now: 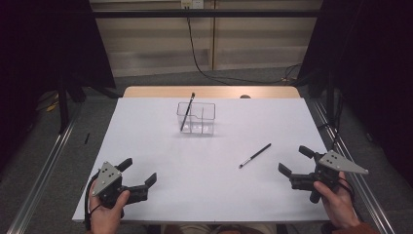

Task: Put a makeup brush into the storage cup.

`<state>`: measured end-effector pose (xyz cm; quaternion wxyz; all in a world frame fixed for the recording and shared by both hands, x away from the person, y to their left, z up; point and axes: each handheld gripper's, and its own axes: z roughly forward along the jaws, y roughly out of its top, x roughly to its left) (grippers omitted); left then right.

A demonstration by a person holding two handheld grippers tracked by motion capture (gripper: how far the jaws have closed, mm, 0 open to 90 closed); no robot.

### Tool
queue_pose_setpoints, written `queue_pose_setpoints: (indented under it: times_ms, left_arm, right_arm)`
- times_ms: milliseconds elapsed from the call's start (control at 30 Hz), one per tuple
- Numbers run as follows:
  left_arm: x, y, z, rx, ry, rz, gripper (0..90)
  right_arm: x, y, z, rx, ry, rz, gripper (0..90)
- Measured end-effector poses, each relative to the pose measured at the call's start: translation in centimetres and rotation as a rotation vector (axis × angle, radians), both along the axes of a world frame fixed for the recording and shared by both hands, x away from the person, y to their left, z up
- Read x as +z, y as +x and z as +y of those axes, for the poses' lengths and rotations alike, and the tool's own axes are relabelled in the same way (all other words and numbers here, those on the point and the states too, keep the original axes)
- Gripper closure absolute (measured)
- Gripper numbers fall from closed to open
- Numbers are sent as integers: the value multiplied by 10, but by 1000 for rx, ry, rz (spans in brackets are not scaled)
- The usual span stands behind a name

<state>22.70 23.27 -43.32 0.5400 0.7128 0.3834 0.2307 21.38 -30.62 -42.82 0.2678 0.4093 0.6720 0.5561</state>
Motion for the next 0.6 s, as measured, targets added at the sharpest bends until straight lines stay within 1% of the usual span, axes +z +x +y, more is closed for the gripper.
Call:
queue_pose_setpoints:
  times_ms: [33, 67, 100, 133, 167, 267, 333, 400, 500, 600]
  left_arm:
    - [-1, 0, 0, 0, -2, 8, 41]
    - [-1, 0, 0, 3, 9, 10, 41]
    - [-1, 0, 0, 2, 2, 8, 41]
    - [-1, 0, 1, 4, -5, 8, 42]
    - [-1, 0, 1, 8, 4, 8, 41]
    - [0, 1, -1, 4, 1, -4, 41]
    - [0, 0, -2, -2, 5, -10, 41]
    - [1, 0, -2, -7, 18, -16, 41]
    - [1, 0, 0, -5, 9, -19, 41]
    - [0, 1, 2, -1, 12, -20, 41]
  right_arm:
    - [2, 3, 0, 5, -3, 4, 0]
    - [4, 7, 0, 10, -2, 22, 0]
    - [6, 12, 0, 23, -10, 38, 0]
    - [7, 16, 0, 26, -12, 41, 0]
    - [8, 20, 0, 30, -18, 41, 0]
    - [9, 33, 2, 42, -28, 45, 0]
    - [10, 41, 5, 51, -40, 63, 12]
    - [12, 48, 8, 75, -40, 82, 13]
    - [15, 57, 13, 94, -55, 77, 13]
    - [18, 66, 16, 91, -59, 62, 13]
